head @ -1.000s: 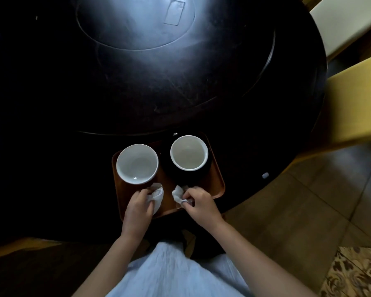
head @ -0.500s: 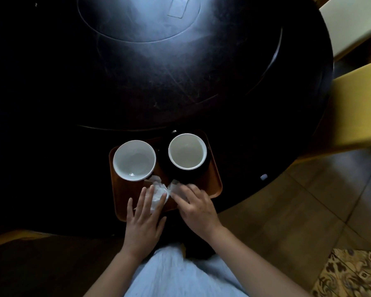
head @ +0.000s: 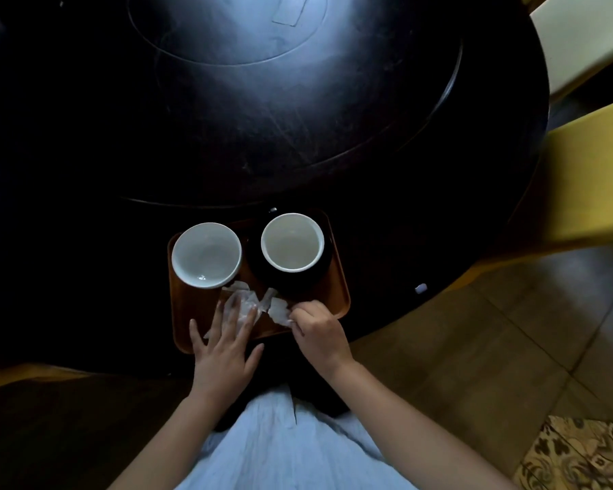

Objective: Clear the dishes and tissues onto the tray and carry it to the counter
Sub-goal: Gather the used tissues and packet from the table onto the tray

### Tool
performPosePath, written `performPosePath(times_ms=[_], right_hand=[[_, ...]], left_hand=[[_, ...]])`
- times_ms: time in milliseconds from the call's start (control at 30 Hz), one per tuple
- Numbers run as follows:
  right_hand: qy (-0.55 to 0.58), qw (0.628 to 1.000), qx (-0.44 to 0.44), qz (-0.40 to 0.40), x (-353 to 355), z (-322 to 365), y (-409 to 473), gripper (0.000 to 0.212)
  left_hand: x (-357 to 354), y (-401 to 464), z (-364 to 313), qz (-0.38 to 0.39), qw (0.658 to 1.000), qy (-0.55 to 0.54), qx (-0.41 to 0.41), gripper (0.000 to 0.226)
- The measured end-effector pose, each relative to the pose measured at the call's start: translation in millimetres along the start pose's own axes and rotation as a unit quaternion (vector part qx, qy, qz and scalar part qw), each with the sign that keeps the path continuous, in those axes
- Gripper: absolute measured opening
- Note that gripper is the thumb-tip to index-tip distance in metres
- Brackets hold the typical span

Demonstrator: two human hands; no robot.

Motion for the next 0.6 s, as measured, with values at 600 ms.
performPosePath(times_ms=[600], right_hand=[[0.03,0.967,-0.187,-0.171,110.1,-119.9,-75.9,0.014]], left_hand=[[-14.1,57.9,-135.3,-0.033,0.989,-0.046,-0.139,0.06]])
Point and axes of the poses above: each hand's wrist, its own y-axis towards the middle knuckle, its own x-axis out of the back of the hand, z = x × y, the point moved 3 cm from there along y, towards the middle knuckle
